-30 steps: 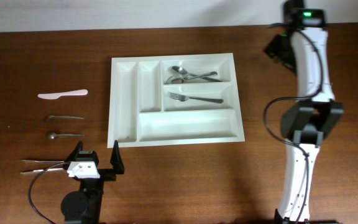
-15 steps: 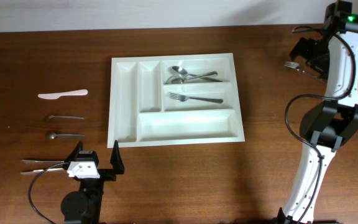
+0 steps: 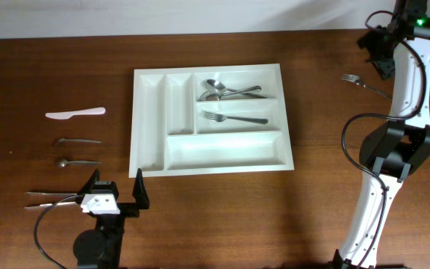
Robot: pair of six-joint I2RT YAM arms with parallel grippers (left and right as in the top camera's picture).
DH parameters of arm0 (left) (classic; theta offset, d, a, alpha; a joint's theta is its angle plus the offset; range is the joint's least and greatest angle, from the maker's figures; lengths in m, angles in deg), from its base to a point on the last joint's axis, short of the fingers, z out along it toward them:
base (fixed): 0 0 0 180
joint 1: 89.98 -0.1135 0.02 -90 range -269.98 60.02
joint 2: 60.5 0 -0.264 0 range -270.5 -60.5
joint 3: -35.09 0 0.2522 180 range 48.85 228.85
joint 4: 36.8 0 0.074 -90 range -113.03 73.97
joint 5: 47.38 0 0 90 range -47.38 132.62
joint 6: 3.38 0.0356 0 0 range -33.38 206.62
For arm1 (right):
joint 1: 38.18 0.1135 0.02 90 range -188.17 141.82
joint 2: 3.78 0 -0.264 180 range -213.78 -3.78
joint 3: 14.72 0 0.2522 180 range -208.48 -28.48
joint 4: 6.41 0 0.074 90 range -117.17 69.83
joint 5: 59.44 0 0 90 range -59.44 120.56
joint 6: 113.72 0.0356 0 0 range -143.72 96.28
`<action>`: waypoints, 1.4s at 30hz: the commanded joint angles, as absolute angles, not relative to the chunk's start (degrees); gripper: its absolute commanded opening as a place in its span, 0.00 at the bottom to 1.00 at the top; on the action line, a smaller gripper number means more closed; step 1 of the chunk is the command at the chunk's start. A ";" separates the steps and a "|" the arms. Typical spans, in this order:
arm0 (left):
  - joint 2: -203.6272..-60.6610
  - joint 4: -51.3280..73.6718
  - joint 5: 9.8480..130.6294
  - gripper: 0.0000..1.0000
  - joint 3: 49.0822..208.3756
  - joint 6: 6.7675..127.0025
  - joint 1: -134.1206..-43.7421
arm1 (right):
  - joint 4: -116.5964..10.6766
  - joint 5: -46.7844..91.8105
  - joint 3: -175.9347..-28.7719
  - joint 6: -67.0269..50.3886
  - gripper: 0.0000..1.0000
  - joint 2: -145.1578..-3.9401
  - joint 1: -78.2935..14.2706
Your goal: Pack container
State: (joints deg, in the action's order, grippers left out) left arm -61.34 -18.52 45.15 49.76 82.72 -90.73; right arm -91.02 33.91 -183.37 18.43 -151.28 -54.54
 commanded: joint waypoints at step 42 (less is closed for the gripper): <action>-60.84 -18.50 45.13 0.99 49.39 83.64 -90.78 | -84.29 33.76 -180.50 47.07 0.04 -157.81 -58.80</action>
